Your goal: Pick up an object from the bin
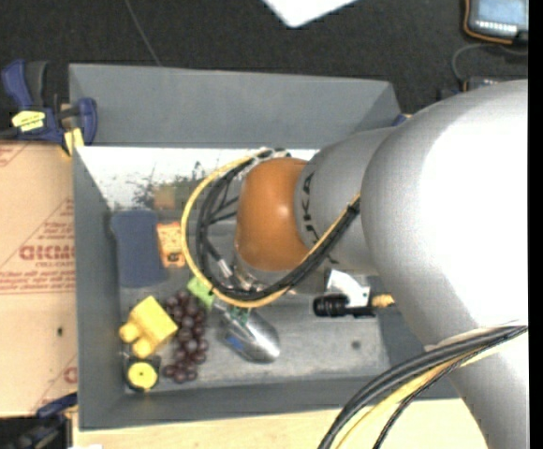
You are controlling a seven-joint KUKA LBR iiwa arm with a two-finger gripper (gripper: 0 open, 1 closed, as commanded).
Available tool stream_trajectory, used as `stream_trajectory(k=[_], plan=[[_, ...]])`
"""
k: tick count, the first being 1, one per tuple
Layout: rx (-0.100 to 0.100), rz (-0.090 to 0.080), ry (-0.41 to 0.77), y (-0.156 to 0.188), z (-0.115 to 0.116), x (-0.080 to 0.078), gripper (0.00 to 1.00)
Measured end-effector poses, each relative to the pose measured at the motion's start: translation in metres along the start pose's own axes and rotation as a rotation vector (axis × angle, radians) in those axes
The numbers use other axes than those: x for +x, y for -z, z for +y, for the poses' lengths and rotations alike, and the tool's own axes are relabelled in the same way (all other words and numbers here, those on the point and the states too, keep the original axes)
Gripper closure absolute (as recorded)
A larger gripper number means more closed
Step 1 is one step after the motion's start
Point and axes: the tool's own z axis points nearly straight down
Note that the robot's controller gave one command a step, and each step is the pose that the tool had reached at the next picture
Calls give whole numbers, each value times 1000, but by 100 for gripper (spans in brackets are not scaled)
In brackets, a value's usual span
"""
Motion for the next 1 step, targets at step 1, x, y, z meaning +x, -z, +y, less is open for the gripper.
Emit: stream_trajectory(k=[1], plan=[[5, 7, -1, 12, -2, 1, 100]])
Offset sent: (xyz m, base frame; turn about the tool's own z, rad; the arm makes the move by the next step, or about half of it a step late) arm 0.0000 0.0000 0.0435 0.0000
